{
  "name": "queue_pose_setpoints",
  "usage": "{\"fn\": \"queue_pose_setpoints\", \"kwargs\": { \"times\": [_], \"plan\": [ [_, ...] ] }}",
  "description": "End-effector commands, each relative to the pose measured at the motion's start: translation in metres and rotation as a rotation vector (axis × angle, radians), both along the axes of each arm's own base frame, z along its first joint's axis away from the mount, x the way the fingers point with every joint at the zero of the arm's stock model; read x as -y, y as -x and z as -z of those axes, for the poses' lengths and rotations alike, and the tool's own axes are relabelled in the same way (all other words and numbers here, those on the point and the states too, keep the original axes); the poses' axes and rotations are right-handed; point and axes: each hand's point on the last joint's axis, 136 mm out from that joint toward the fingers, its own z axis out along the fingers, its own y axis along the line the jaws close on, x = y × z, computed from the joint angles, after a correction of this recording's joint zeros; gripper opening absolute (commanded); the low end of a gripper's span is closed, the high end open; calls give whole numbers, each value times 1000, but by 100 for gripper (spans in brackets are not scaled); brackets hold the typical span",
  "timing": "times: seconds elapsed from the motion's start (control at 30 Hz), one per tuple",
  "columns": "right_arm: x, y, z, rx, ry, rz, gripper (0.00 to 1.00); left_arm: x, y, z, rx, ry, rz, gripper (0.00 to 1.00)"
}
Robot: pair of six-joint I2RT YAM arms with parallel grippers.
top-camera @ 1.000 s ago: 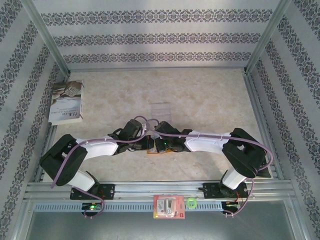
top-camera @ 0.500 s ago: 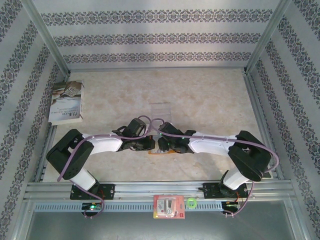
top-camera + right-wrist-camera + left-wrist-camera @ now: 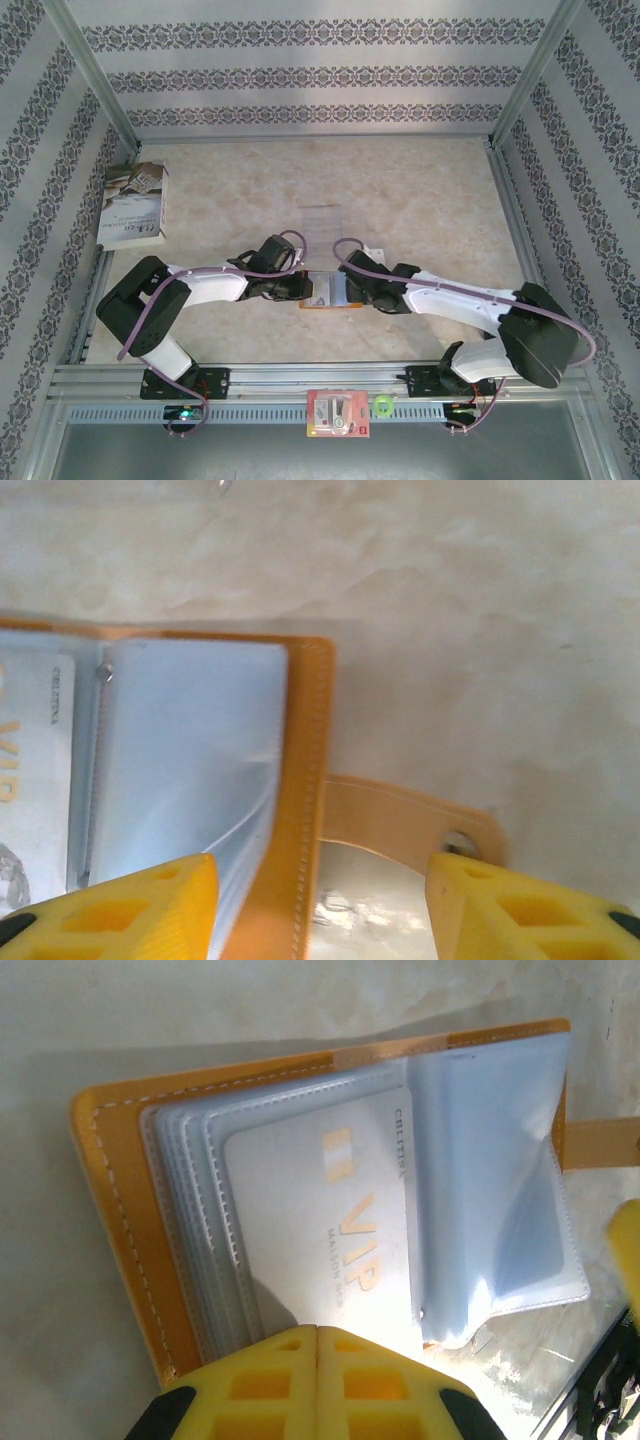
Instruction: Take the credit cards out of the card holder
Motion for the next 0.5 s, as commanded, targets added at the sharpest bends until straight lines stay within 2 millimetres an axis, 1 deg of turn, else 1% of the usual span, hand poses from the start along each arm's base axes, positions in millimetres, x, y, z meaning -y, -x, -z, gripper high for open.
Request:
{"fn": "queue_pose_setpoints", "kwargs": {
  "times": [0.0, 0.03, 0.07, 0.1, 0.17, 0.23, 0.27, 0.33, 0.4, 0.47],
  "plan": [
    [26, -3, -21, 42, 35, 69, 58, -4, 17, 12, -40, -65, 46, 0],
    [27, -5, -30, 58, 14, 61, 58, -2, 17, 11, -37, -65, 52, 0],
    [21, -8, -41, 83, -23, 36, 56, -1, 17, 10, -31, -65, 57, 0],
    [11, -10, -50, 102, -66, -7, 53, 0, 18, 9, -30, -65, 62, 0],
    [-15, -13, -69, 111, -180, -96, 44, 1, 18, 8, -25, -64, 65, 0],
    [-47, -12, -76, 76, -311, -186, 41, 2, 17, 8, -24, -62, 63, 0],
    [-61, -12, -75, 52, -358, -208, 39, 2, 17, 8, -23, -62, 64, 0],
    [-77, -12, -64, -17, -393, -223, 37, 1, 17, 8, -22, -60, 61, 0],
    [-85, -12, -47, -74, -392, -227, 32, 1, 18, 10, -25, -61, 60, 0],
    [-87, -9, -27, -123, -381, -218, 30, 0, 19, 10, -27, -62, 61, 0]
  ]
}}
